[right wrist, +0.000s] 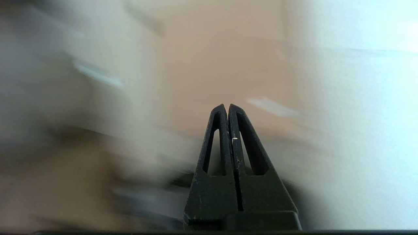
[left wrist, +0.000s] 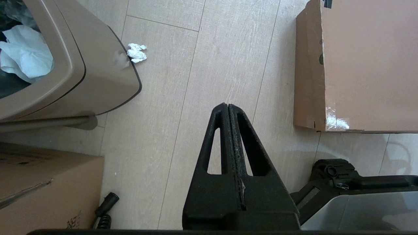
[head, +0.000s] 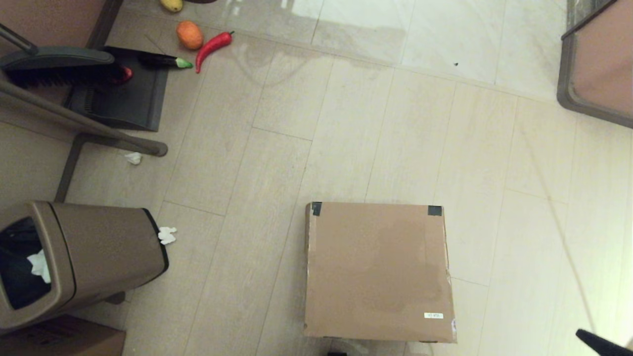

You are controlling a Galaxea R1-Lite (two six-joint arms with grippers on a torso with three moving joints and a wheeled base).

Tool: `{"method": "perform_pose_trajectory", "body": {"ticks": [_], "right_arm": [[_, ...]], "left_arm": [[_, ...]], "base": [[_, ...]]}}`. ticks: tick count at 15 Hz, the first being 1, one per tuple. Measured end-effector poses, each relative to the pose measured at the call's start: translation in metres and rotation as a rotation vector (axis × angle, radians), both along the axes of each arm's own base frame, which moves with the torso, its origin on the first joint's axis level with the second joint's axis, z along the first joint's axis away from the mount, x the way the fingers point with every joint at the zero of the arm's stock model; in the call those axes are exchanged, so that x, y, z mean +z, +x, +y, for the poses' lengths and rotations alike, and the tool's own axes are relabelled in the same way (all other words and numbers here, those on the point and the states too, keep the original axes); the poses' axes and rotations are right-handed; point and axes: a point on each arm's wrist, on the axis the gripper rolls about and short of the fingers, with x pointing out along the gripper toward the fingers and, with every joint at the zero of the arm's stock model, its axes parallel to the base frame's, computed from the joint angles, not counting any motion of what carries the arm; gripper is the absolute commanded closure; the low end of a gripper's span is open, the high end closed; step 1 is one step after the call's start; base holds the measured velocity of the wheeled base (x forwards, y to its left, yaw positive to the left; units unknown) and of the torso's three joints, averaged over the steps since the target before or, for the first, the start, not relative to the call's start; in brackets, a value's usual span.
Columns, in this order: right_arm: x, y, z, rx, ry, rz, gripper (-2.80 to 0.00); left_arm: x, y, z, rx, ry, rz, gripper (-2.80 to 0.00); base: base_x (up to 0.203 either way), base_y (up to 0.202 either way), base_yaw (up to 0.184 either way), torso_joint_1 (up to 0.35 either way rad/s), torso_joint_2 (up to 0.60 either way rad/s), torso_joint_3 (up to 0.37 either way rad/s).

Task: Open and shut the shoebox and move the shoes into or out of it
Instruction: Close the shoe box

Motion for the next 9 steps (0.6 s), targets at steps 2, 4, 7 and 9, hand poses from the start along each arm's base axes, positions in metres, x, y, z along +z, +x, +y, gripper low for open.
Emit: {"method": "perform_pose_trajectory", "body": {"ticks": [2,4,7,9], "right_arm": [[-0.017,-0.023,0.004,-0.03,-0.247,-0.003,0.0],[-0.026,-0.044,0.004,-0.061,-0.349,-0.032,0.0],[-0.034,-0.067,0.002,-0.145,-0.31,-0.129,0.0],[-0.036,-0.072,0.001,-0.176,-0.223,-0.168,0.0]], "left_arm": [[0.0,0.0,0.0,0.0,-0.004,0.0,0.0],[0.0,0.0,0.0,0.0,-0.007,0.0,0.0],[0.0,0.0,0.0,-0.001,-0.008,0.0,0.0],[0.0,0.0,0.0,-0.001,-0.011,0.0,0.0]], "base": [[0.0,0.0,0.0,0.0,0.0,0.0],[0.0,0.0,0.0,0.0,0.0,0.0],[0.0,0.0,0.0,0.0,0.0,0.0],[0.0,0.0,0.0,0.0,0.0,0.0]]}}
